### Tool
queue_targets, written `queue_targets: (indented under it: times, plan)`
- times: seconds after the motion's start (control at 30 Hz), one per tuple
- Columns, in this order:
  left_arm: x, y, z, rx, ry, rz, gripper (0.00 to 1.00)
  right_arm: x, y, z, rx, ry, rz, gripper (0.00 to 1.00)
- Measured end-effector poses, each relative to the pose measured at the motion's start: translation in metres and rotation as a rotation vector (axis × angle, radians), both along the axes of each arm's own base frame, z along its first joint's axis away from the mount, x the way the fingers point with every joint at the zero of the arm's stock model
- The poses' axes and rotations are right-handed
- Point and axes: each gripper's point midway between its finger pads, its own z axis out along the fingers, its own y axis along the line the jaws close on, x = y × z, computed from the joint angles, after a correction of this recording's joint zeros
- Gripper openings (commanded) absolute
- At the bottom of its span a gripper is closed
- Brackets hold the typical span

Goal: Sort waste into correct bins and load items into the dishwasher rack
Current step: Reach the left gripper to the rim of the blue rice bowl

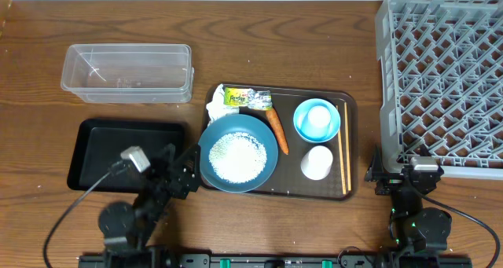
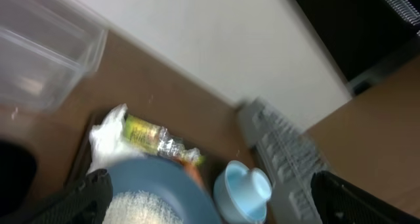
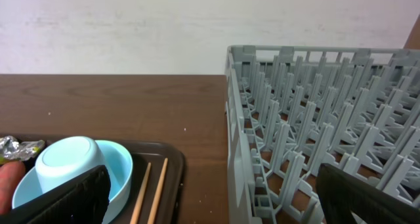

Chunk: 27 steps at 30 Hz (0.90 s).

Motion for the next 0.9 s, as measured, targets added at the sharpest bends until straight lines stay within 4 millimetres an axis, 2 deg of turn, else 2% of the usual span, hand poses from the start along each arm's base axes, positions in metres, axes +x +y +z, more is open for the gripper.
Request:
queue_targets:
  times: [0.17, 0.27, 0.37, 0.53, 0.77, 0.9]
  plan:
    - [0.005, -0.01, 0.028, 0.088, 0.176, -0.101, 0.99, 0.0, 0.0, 0.0, 0.0, 0.0, 0.0, 0.99]
    - [0.01, -0.019, 0.038, 0.129, 0.303, -0.188, 0.99, 0.0, 0.0, 0.0, 0.0, 0.001, 0.0, 0.99]
    - [0.011, -0.03, 0.031, 0.164, 0.445, -0.271, 0.99, 0.0, 0.0, 0.0, 0.0, 0.001, 0.0, 0.99]
    - [0.017, -0.052, 0.006, 0.29, 0.595, -0.359, 0.99, 0.0, 0.0, 0.0, 0.0, 0.001, 0.0, 0.99]
    - [0.018, -0.103, -0.015, 0.512, 0.572, -0.454, 0.99, 0.0, 0.0, 0.0, 0.0, 0.001, 0.0, 0.99]
    - [0.018, -0.124, -0.022, 0.621, 0.545, -0.466, 0.99, 0.0, 0.0, 0.0, 0.0, 0.001, 0.0, 0.99]
